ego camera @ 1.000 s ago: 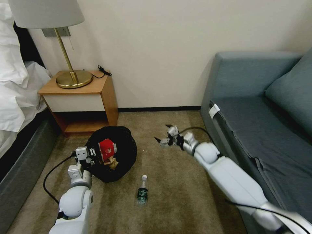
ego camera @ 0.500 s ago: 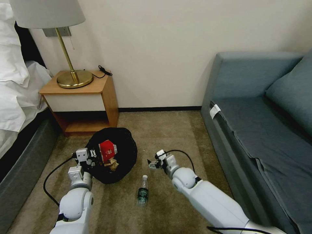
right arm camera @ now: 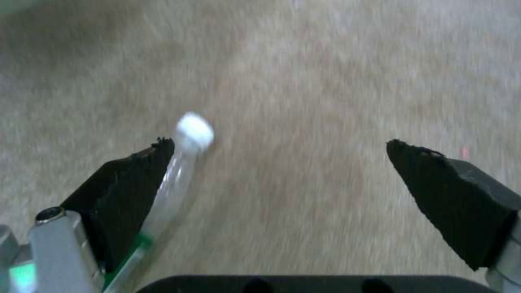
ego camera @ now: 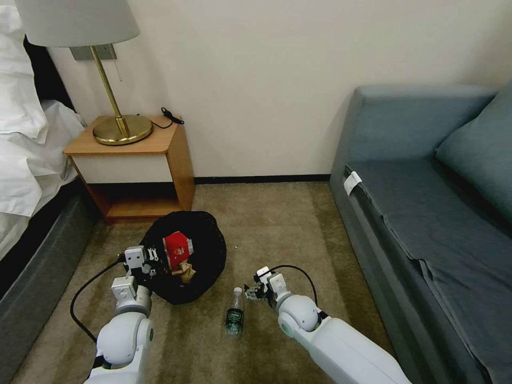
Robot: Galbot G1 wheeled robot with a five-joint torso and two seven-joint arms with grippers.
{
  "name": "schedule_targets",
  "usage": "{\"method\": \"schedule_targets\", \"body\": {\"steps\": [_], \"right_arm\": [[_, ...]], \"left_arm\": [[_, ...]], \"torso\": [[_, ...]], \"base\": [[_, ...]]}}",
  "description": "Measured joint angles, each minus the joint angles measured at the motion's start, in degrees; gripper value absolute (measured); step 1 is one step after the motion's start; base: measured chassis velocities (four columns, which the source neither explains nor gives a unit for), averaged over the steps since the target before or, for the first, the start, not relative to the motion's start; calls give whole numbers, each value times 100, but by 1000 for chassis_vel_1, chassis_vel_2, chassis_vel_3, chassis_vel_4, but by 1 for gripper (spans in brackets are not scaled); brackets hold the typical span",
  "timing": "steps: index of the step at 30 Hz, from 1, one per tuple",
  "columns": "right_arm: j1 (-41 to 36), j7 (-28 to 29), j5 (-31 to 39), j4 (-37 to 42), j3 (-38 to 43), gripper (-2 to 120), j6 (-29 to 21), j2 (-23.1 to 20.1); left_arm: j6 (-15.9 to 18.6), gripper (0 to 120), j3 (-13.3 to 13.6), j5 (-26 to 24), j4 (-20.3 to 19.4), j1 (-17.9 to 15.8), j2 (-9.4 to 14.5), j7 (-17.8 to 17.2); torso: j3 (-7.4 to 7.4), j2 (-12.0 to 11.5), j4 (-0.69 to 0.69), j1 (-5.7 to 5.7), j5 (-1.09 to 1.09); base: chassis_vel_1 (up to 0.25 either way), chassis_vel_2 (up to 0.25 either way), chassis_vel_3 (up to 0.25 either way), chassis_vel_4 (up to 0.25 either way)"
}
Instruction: Pick up the trash bin, then pick up the garbage on the floor and place it into the trash bin.
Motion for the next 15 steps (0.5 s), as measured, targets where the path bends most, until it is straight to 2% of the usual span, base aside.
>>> {"method": "schedule_targets", "body": {"steps": [4, 7, 15], "right_arm": [[-7, 410, 372, 126, -169, 100, -195, 30], [90, 975, 940, 175, -521, 100, -331, 145], [402, 1380, 1409, -1, -946, 100, -378, 445]], "left_arm": [[-4, 6, 7, 19, -1, 5, -20, 0], [-28, 6, 23, 55, 0, 17, -56, -1], [-50, 6, -24, 68, -4, 58, -69, -2]], "torso": [[0, 0, 0, 0, 0], [0, 0, 0, 0, 0], [0, 0, 1, 0, 0]], "base": [[0, 0, 0, 0], [0, 0, 0, 0], [0, 0, 0, 0]]}}
